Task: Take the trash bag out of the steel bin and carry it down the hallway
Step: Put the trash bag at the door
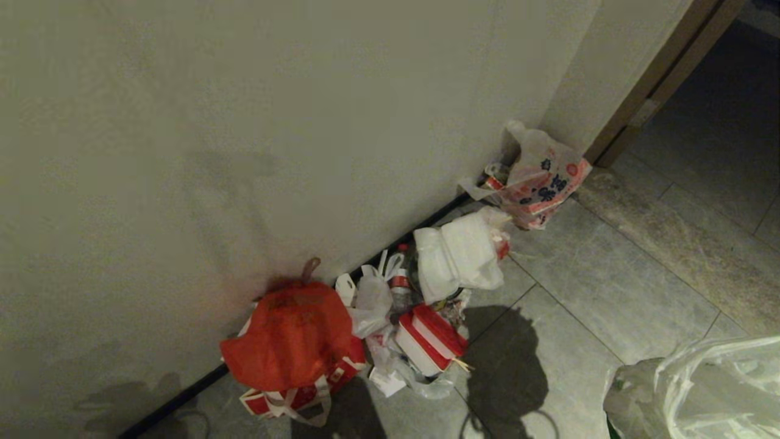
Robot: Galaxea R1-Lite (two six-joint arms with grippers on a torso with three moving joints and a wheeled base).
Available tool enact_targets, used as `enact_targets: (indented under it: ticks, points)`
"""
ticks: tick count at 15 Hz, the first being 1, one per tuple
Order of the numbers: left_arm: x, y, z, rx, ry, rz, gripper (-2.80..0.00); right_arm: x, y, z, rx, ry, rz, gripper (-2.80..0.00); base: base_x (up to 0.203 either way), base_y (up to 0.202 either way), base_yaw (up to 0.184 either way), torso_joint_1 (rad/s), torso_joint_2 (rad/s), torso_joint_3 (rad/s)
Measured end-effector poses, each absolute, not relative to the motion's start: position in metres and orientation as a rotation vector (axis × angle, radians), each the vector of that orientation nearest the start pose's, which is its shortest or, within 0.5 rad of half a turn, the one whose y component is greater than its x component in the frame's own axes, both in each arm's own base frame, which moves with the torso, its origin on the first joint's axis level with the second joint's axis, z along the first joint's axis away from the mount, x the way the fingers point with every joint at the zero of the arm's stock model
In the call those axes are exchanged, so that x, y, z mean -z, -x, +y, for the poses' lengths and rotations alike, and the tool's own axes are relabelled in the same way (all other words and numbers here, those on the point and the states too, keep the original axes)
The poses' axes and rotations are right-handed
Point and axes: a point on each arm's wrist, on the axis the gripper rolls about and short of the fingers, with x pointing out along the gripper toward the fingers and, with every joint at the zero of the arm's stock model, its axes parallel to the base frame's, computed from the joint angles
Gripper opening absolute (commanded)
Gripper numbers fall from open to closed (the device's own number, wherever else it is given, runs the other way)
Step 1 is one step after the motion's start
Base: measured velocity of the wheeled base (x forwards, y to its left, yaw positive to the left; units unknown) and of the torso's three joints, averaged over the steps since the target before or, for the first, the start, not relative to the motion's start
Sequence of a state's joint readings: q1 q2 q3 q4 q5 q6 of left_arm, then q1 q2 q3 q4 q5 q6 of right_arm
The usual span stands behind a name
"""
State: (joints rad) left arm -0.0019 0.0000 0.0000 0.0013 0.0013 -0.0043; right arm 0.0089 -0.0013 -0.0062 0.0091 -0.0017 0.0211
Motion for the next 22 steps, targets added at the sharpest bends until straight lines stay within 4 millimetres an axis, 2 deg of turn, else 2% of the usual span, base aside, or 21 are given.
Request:
enact_targets:
  ticks: [5, 22]
  points:
    - [-0.0753, 0.0228, 0.0001, 0.000, 0.004, 0.002, -2.80, -0.0762, 0.0234, -0.0002, -0.007, -0.021, 0.002, -2.80, 0.000, 0.000, 0.000, 0.001, 0.00, -0.118]
    - [-0.0753, 0.0228, 0.0001, 0.000, 0.005, 0.002, -2.80, -0.0762, 0.0234, -0.0002, -0.007, -0.021, 0.002, -2.80, 0.000, 0.000, 0.000, 0.000, 0.00, 0.000]
